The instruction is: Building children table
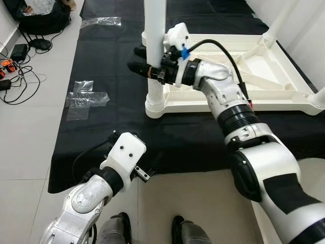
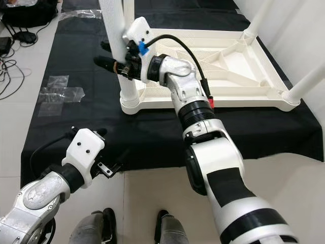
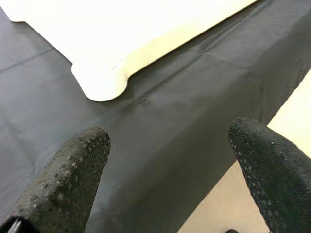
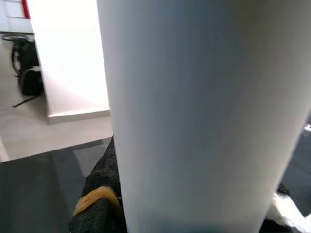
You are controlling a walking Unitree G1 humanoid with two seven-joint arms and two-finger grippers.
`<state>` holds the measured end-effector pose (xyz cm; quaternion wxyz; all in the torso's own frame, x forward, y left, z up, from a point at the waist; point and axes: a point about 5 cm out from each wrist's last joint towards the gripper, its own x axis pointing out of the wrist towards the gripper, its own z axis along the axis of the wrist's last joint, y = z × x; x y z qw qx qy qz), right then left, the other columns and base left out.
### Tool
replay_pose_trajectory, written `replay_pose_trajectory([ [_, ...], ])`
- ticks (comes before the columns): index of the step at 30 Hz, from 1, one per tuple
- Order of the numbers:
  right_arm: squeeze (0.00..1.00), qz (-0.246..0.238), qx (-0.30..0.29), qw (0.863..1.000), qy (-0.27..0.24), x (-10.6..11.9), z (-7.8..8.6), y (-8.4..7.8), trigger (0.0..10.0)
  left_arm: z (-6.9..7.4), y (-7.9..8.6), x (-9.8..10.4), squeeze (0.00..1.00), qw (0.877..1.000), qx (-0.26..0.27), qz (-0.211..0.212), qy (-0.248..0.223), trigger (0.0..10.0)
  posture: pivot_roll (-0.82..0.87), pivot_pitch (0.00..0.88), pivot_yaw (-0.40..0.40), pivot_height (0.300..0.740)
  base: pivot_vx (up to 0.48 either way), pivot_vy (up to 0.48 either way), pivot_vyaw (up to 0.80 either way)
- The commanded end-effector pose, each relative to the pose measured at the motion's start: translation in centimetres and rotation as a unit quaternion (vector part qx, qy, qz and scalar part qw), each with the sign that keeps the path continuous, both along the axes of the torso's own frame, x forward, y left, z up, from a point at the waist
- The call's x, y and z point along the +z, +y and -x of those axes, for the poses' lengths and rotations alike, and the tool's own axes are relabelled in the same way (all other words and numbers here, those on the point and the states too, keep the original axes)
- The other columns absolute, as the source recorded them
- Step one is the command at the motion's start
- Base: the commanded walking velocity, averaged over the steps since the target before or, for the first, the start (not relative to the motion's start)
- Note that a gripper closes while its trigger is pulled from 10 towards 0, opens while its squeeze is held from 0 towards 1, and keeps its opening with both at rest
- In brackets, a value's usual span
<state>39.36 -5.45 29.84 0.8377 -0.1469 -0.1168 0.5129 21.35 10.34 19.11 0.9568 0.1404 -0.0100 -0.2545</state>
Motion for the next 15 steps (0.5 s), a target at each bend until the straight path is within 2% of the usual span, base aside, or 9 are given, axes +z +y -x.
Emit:
replay_pose_trajectory([
  [1, 0.00, 0.051, -0.049, 0.993, 0.092, -4.6, -0.6, -0.8, 0.0, 0.0, 0.2, -0.3, 0.00, 1.000, 0.005, -0.006, 0.002, 10.0, 0.10, 0.266, -0.087, 0.740, 0.000, 0.000, 0.00],
  [5, 0.00, 0.037, -0.072, 0.990, 0.117, -4.9, -0.8, -0.4, 0.0, -0.1, 0.3, -0.2, 0.00, 1.000, 0.008, -0.007, -0.001, 10.0, 0.10, 0.263, -0.090, 0.740, 0.000, 0.000, 0.00],
  [6, 0.00, 0.017, -0.104, 0.985, 0.133, -5.2, -1.1, -0.5, 0.0, -0.1, 0.3, -0.2, 0.00, 1.000, 0.008, -0.007, -0.002, 10.0, 0.10, 0.260, -0.090, 0.740, 0.000, 0.000, 0.00],
  [13, 0.00, -0.009, -0.126, 0.981, 0.149, -5.4, -1.3, -0.7, 0.0, -0.1, 0.4, -0.2, 0.00, 1.000, 0.010, -0.008, -0.003, 10.0, 0.10, 0.259, -0.090, 0.740, 0.000, 0.000, 0.00],
  [15, 0.00, -0.040, -0.169, 0.972, 0.158, -5.3, -1.7, -1.3, 0.0, -0.1, 0.5, -0.2, 0.00, 1.000, 0.011, -0.009, -0.002, 10.0, 0.10, 0.257, -0.091, 0.740, 0.000, 0.000, 0.00],
])
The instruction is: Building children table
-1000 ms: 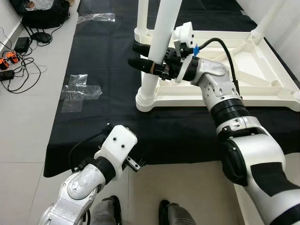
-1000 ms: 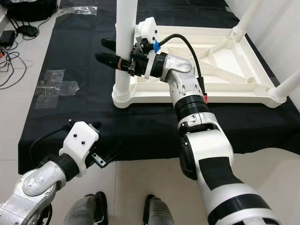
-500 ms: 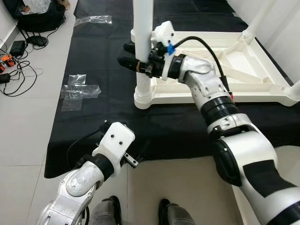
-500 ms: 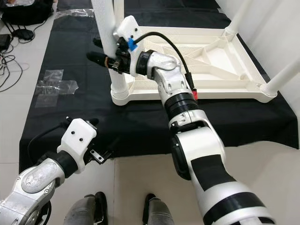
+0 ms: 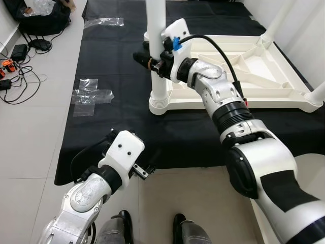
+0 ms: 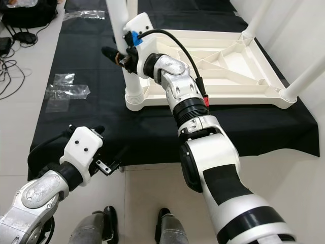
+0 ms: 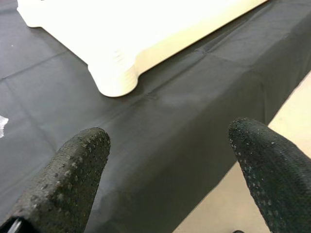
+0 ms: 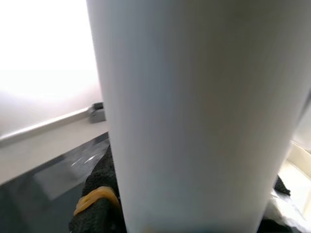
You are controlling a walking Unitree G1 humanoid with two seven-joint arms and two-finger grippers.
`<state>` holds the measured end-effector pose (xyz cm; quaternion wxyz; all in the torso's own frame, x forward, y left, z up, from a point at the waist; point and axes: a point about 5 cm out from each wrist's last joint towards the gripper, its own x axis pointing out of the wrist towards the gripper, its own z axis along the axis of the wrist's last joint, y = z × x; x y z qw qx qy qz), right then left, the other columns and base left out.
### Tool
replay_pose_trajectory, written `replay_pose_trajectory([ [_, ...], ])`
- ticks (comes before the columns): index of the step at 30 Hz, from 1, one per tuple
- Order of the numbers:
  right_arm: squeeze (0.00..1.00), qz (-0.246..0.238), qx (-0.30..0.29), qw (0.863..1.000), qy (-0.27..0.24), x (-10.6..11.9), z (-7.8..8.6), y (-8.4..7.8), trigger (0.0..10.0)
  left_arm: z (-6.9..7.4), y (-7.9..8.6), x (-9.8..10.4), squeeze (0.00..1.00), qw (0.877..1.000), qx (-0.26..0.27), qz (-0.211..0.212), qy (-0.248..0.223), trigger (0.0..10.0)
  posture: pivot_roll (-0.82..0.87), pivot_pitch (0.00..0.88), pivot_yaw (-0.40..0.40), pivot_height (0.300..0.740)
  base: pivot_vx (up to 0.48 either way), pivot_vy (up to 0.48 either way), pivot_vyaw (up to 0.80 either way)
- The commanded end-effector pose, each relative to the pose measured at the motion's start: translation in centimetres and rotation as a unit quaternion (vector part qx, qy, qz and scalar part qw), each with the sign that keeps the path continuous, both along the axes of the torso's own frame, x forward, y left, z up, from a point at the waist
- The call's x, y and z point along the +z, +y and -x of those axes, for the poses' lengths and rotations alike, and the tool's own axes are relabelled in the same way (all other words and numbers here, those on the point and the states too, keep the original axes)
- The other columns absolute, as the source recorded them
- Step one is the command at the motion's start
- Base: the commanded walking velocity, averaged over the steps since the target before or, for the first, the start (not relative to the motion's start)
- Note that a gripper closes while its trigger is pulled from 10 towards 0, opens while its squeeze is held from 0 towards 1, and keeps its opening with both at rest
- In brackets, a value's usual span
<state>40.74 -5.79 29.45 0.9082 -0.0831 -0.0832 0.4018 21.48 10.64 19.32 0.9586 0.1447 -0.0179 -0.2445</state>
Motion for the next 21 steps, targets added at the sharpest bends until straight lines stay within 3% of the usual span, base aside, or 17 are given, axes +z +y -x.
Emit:
replay_pose_trajectory([
  [1, 0.00, -0.017, -0.069, 0.991, 0.114, -4.8, -0.6, -1.4, 0.0, 0.0, 0.2, -0.5, 0.00, 1.000, 0.003, -0.008, 0.008, 10.0, 0.10, 0.257, -0.091, 0.740, 0.000, 0.000, 0.00],
  [3, 0.00, -0.017, -0.069, 0.991, 0.114, -4.8, -0.6, -1.4, 0.0, 0.0, 0.2, -0.5, 0.00, 1.000, 0.003, -0.008, 0.008, 10.0, 0.10, 0.257, -0.091, 0.740, 0.000, 0.000, 0.00],
  [4, 0.00, -0.037, -0.100, 0.988, 0.115, -4.7, -0.8, -1.9, 0.0, 0.1, 0.2, -0.5, 0.00, 1.000, 0.002, -0.008, 0.008, 10.0, 0.10, 0.257, -0.092, 0.740, 0.000, 0.000, 0.00],
  [9, 0.00, -0.073, -0.142, 0.979, 0.123, -4.6, -1.1, -2.5, 0.0, 0.0, 0.1, -0.5, 0.00, 1.000, 0.001, -0.008, 0.007, 10.0, 0.10, 0.259, -0.089, 0.740, 0.000, 0.000, 0.00],
  [21, 0.00, -0.091, -0.219, 0.964, 0.124, -5.6, -1.3, -3.6, 0.0, 0.0, 0.2, -0.4, 0.00, 1.000, 0.001, -0.010, 0.007, 10.0, 0.10, 0.266, -0.085, 0.740, 0.000, 0.000, 0.00],
])
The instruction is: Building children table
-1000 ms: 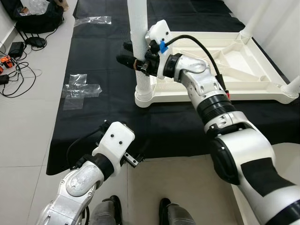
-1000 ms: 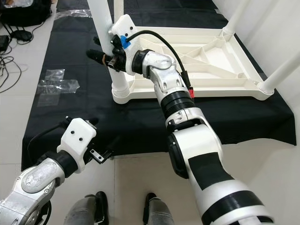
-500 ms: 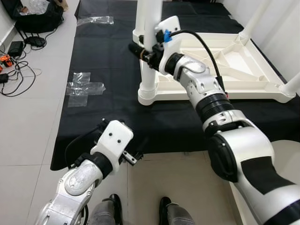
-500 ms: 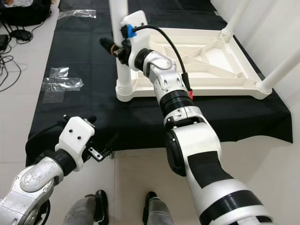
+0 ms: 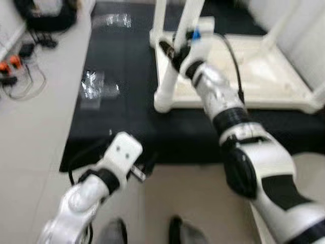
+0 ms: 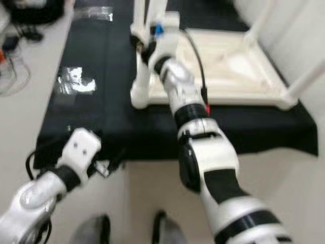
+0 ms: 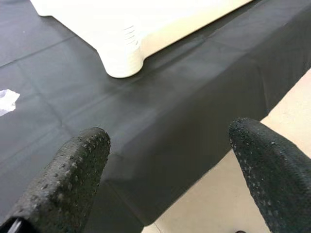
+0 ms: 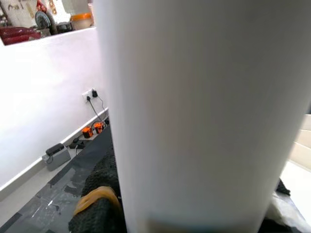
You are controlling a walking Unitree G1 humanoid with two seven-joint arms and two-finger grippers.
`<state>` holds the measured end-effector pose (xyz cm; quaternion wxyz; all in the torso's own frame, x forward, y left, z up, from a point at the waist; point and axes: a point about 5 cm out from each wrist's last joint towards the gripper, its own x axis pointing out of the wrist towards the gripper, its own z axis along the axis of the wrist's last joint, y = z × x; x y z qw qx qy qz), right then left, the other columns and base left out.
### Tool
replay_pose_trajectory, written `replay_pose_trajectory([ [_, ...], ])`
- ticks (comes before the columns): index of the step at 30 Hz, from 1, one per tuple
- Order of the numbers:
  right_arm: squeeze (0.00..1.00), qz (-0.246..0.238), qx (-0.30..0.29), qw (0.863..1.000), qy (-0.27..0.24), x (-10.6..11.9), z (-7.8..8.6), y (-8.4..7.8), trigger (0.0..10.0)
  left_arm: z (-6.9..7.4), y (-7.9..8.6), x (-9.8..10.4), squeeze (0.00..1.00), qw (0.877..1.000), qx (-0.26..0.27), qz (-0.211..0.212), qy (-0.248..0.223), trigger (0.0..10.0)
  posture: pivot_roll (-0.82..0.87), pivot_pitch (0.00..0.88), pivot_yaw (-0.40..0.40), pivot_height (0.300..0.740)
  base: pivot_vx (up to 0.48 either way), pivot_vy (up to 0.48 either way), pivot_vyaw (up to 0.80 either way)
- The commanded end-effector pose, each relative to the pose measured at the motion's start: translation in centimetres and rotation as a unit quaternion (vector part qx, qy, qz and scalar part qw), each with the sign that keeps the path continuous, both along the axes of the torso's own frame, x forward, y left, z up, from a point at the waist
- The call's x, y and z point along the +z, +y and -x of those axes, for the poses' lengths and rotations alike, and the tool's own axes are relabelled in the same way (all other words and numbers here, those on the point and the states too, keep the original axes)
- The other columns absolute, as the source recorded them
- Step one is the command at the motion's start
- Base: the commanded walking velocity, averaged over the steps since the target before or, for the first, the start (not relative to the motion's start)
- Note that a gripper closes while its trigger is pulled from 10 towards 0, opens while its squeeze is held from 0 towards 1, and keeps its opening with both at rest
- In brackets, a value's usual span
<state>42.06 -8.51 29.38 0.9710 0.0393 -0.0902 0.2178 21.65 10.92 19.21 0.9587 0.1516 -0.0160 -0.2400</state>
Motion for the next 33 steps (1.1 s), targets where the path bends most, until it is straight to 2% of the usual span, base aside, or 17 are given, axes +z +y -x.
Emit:
replay_pose_trajectory([
  [1, 0.00, 0.023, -0.048, 0.994, 0.099, -5.5, -0.1, -1.1, 0.0, 0.1, 0.0, -0.3, 0.00, 1.000, -0.003, -0.003, 0.007, 10.0, 0.10, 0.267, -0.083, 0.740, 0.000, 0.000, 0.00],
  [11, 0.00, 0.025, -0.157, 0.985, 0.063, -5.4, 0.0, -1.5, 0.0, 0.0, 0.0, -0.3, 0.00, 1.000, -0.002, -0.003, 0.005, 10.0, 0.10, 0.269, -0.083, 0.740, 0.000, 0.000, 0.00],
  [13, 0.00, 0.025, -0.157, 0.985, 0.063, -5.4, 0.0, -1.5, 0.0, 0.0, 0.0, -0.3, 0.00, 1.000, -0.002, -0.003, 0.005, 10.0, 0.10, 0.269, -0.083, 0.740, 0.000, 0.000, 0.00],
  [14, 0.00, 0.031, -0.203, 0.978, 0.040, -5.3, 0.3, -1.3, 0.0, -0.1, 0.0, -0.3, 0.00, 1.000, -0.002, -0.003, 0.004, 10.0, 0.10, 0.269, -0.085, 0.740, 0.000, 0.000, 0.00],
  [20, 0.00, 0.035, -0.239, 0.970, 0.017, -5.2, 0.7, -0.9, 0.0, -0.1, 0.0, -0.3, 0.00, 1.000, -0.001, -0.003, 0.005, 10.0, 0.10, 0.267, -0.088, 0.740, 0.000, 0.000, 0.00],
  [22, 0.00, 0.038, -0.221, 0.974, 0.028, -6.0, 1.0, 0.3, 0.0, -0.1, 0.0, -0.4, 0.00, 1.000, -0.001, -0.003, 0.005, 10.0, 0.09, 0.266, -0.088, 0.740, 0.000, 0.000, 0.00],
  [26, 0.00, 0.039, -0.210, 0.976, 0.037, -6.3, 1.1, 0.7, 0.0, -0.1, 0.0, -0.3, 0.00, 1.000, -0.001, -0.003, 0.005, 10.0, 0.09, 0.266, -0.088, 0.740, 0.000, 0.000, 0.00],
  [27, 0.00, 0.043, -0.179, 0.982, 0.046, -6.5, 1.1, 1.3, 0.0, -0.1, 0.0, -0.3, 0.00, 1.000, -0.001, -0.003, 0.005, 10.0, 0.09, 0.266, -0.088, 0.740, 0.000, 0.000, 0.00],
  [28, 0.00, 0.043, -0.179, 0.982, 0.046, -6.5, 1.1, 1.3, 0.0, -0.1, 0.0, -0.3, 0.00, 1.000, -0.001, -0.003, 0.005, 10.0, 0.09, 0.266, -0.088, 0.740, 0.000, 0.000, 0.00],
  [29, 0.00, 0.058, -0.128, 0.988, 0.063, -6.8, 1.1, 2.2, 0.0, -0.1, 0.0, -0.3, 0.00, 1.000, -0.001, -0.003, 0.005, 10.0, 0.09, 0.266, -0.089, 0.740, 0.000, 0.000, 0.00],
  [31, 0.00, 0.067, -0.053, 0.991, 0.103, -7.5, 1.4, 3.5, 0.0, -0.1, 0.0, -0.3, 0.00, 1.000, 0.000, -0.003, 0.004, 10.0, 0.09, 0.266, -0.090, 0.740, 0.000, 0.000, 0.00],
  [32, 0.00, 0.067, -0.053, 0.991, 0.103, -7.5, 1.4, 3.5, 0.0, -0.1, 0.0, -0.3, 0.00, 1.000, 0.000, -0.003, 0.004, 10.0, 0.09, 0.266, -0.090, 0.740, 0.000, 0.000, 0.00],
  [33, 0.00, 0.071, -0.022, 0.989, 0.128, -8.0, 1.5, 3.9, 0.0, -0.1, 0.0, -0.3, 0.00, 1.000, 0.000, -0.004, 0.004, 10.0, 0.09, 0.266, -0.090, 0.740, 0.000, 0.000, 0.00],
])
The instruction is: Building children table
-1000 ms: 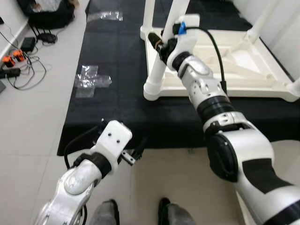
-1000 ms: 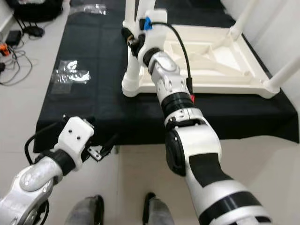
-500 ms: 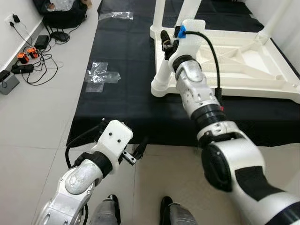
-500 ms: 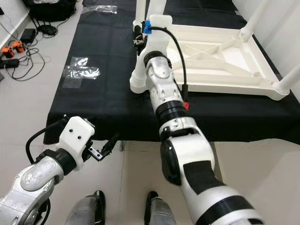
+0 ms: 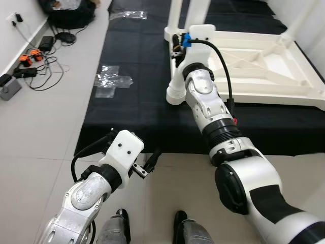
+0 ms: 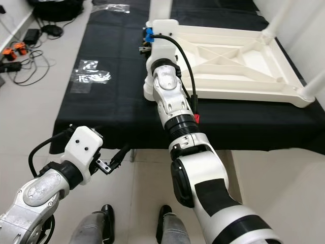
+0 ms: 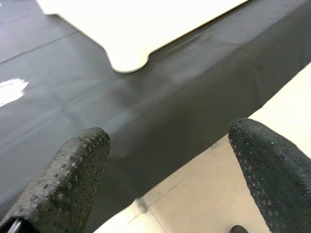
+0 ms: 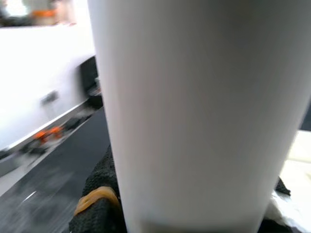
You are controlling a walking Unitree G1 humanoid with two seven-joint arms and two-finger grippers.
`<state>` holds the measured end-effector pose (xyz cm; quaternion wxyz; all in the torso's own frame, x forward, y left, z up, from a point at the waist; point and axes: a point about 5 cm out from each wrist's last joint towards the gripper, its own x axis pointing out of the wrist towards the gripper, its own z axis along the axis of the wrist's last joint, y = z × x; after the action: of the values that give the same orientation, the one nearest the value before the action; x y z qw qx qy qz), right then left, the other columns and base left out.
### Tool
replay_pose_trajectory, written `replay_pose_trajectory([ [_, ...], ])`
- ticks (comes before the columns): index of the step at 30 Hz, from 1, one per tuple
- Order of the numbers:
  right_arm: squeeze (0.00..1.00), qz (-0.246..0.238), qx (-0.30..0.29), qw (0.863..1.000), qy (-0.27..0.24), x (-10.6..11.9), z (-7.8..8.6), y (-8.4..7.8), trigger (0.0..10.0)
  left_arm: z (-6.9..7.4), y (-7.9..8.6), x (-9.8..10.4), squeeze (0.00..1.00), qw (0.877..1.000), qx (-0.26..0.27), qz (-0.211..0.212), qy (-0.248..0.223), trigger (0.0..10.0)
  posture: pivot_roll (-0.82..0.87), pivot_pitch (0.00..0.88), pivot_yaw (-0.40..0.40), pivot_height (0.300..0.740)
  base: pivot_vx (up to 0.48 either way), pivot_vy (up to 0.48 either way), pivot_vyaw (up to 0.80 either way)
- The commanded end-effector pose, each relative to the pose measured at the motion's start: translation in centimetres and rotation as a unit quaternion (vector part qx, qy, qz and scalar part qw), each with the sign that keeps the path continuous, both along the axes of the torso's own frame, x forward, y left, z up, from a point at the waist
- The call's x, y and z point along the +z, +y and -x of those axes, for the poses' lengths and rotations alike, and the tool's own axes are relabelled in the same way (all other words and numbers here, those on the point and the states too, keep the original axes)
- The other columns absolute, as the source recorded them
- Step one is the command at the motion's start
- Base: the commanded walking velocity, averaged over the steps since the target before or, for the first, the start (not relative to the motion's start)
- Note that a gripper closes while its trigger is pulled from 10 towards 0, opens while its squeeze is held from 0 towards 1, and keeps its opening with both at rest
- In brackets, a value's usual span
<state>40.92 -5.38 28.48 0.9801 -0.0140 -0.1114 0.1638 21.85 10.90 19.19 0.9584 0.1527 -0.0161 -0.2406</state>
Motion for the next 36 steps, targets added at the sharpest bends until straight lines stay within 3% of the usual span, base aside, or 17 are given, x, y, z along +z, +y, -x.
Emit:
replay_pose_trajectory([
  [1, 0.00, 0.014, 0.058, 0.981, 0.185, -7.4, 0.5, 1.1, 0.0, 0.1, 0.1, -0.3, 0.00, 1.000, 0.001, -0.003, 0.004, 10.0, 0.09, 0.264, -0.093, 0.740, 0.000, 0.000, 0.00],
  [4, 0.00, -0.006, 0.107, 0.973, 0.206, -7.3, 0.9, 1.7, 0.0, 0.0, 0.1, -0.3, 0.00, 1.000, 0.002, -0.003, 0.003, 10.0, 0.09, 0.265, -0.095, 0.740, 0.000, 0.000, 0.00],
  [7, 0.00, -0.006, 0.107, 0.973, 0.206, -7.3, 0.9, 1.7, 0.0, 0.0, 0.1, -0.3, 0.00, 1.000, 0.002, -0.003, 0.003, 10.0, 0.09, 0.265, -0.095, 0.740, 0.000, 0.000, 0.00],
  [8, 0.00, -0.053, 0.164, 0.966, 0.193, -6.0, 1.4, 2.7, 0.0, 0.0, 0.1, -0.3, 0.00, 1.000, 0.003, -0.003, 0.002, 10.0, 0.08, 0.266, -0.094, 0.740, 0.000, 0.000, 0.00],
  [13, 0.00, -0.071, 0.197, 0.962, 0.177, -5.3, 1.8, 3.3, 0.0, -0.1, 0.1, -0.3, 0.00, 1.000, 0.003, -0.003, 0.002, 10.0, 0.08, 0.266, -0.094, 0.740, 0.000, 0.000, 0.00],
  [15, 0.00, -0.096, 0.280, 0.943, 0.153, -4.5, 2.9, 4.5, 0.0, -0.1, 0.1, -0.3, 0.00, 1.000, 0.002, -0.004, 0.001, 10.0, 0.09, 0.268, -0.094, 0.740, 0.000, 0.000, 0.00],
  [19, 0.00, -0.100, 0.330, 0.927, 0.146, -4.7, 3.7, 4.9, 0.0, 0.0, 0.2, -0.2, 0.00, 1.000, 0.002, -0.004, 0.001, 10.0, 0.09, 0.269, -0.098, 0.740, 0.000, 0.000, 0.00],
  [25, 0.00, -0.064, 0.377, 0.917, 0.117, -5.6, 4.4, 4.4, 0.0, 0.0, 0.3, -0.2, 0.00, 1.000, 0.004, -0.006, 0.000, 10.0, 0.09, 0.270, -0.099, 0.740, 0.000, 0.000, 0.00],
  [26, 0.00, -0.024, 0.397, 0.915, 0.072, -5.3, 4.4, 3.8, 0.0, 0.0, 0.3, -0.2, 0.00, 1.000, 0.004, -0.006, -0.001, 10.0, 0.09, 0.269, -0.098, 0.740, 0.000, 0.000, 0.00],
  [30, 0.00, 0.021, 0.413, 0.910, 0.023, -4.3, 4.4, 3.4, 0.0, 0.1, 0.3, -0.1, 0.00, 1.000, 0.003, -0.007, -0.001, 10.0, 0.09, 0.268, -0.098, 0.740, 0.000, 0.000, 0.00],
  [31, 0.00, 0.047, 0.440, 0.897, -0.009, -3.2, 4.5, 3.3, 0.0, 0.0, 0.3, -0.1, 0.00, 1.000, 0.002, -0.007, -0.002, 10.0, 0.09, 0.268, -0.098, 0.740, 0.000, 0.000, 0.00],
  [32, 0.00, 0.047, 0.440, 0.897, -0.009, -3.2, 4.5, 3.3, 0.0, 0.0, 0.3, -0.1, 0.00, 1.000, 0.002, -0.007, -0.002, 10.0, 0.09, 0.268, -0.098, 0.740, 0.000, 0.000, 0.00],
  [34, 0.00, 0.066, 0.479, 0.875, -0.030, -2.3, 5.0, 3.3, 0.0, 0.1, 0.2, 0.0, 0.00, 1.000, -0.001, -0.005, -0.003, 10.0, 0.10, 0.262, -0.102, 0.740, 0.000, 0.000, 0.00],
  [35, 0.00, 0.066, 0.479, 0.875, -0.030, -2.3, 5.0, 3.3, 0.0, 0.1, 0.2, 0.0, 0.00, 1.000, -0.001, -0.005, -0.003, 10.0, 0.10, 0.262, -0.102, 0.740, 0.000, 0.000, 0.00],
  [36, 0.00, 0.085, 0.494, 0.864, -0.038, -1.9, 5.0, 3.3, 0.0, 0.2, 0.1, 0.0, 0.00, 1.000, -0.004, -0.004, -0.002, 10.0, 0.10, 0.262, -0.102, 0.740, 0.000, 0.000, 0.00],
])
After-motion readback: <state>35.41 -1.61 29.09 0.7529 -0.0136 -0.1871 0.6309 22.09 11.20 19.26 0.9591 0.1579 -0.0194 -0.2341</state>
